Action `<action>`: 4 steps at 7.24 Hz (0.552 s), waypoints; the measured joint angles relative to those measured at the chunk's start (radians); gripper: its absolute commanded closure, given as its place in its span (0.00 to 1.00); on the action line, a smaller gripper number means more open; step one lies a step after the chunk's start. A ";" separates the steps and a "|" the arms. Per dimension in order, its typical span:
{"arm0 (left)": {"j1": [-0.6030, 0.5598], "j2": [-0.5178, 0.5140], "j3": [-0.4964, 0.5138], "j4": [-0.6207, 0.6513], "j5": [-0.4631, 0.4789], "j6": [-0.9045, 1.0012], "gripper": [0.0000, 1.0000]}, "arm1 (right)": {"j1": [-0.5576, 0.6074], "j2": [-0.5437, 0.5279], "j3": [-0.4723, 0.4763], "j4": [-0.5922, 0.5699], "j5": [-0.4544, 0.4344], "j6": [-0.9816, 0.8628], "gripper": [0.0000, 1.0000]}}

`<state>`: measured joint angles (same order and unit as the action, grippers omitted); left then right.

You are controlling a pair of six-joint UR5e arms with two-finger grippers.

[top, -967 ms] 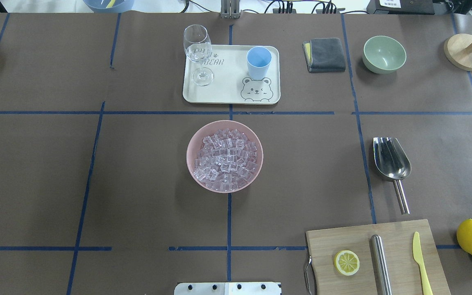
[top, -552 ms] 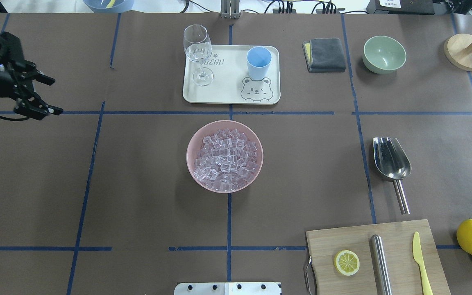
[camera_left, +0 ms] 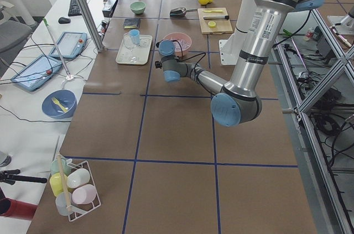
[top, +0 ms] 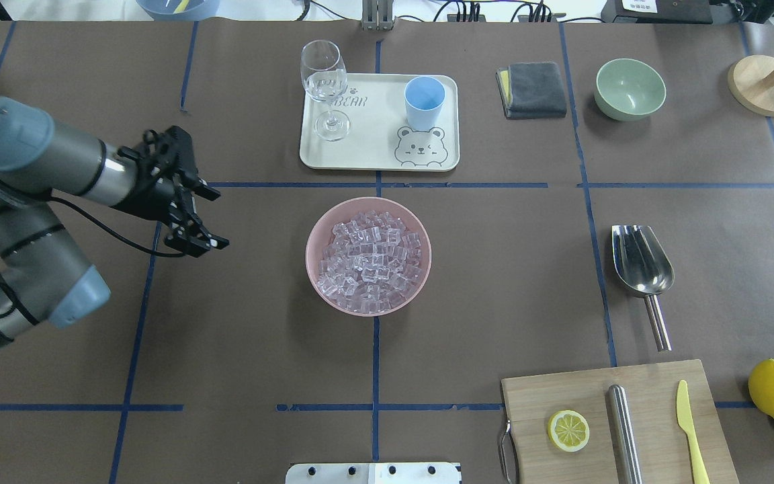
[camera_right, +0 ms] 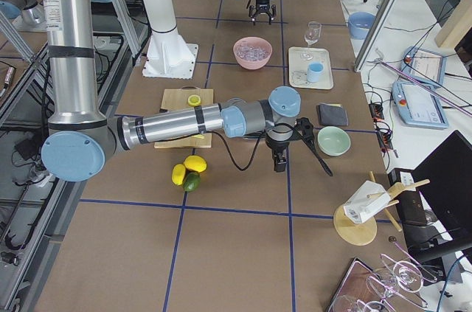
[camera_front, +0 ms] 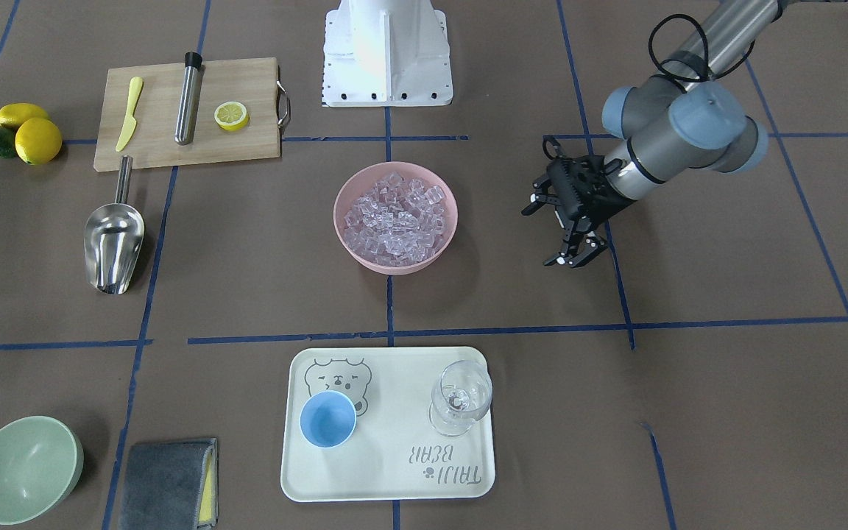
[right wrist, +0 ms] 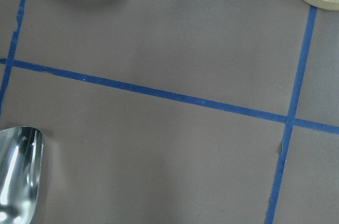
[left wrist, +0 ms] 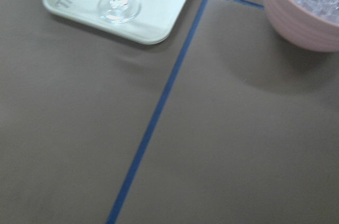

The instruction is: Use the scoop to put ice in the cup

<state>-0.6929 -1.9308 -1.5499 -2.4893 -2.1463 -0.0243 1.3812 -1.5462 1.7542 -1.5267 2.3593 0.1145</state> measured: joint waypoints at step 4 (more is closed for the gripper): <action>0.106 -0.097 0.167 -0.216 0.070 0.110 0.00 | 0.000 -0.001 0.022 0.000 0.001 0.010 0.00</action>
<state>-0.5872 -2.0278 -1.3834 -2.7049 -2.0768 0.0862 1.3810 -1.5472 1.7762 -1.5263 2.3602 0.1245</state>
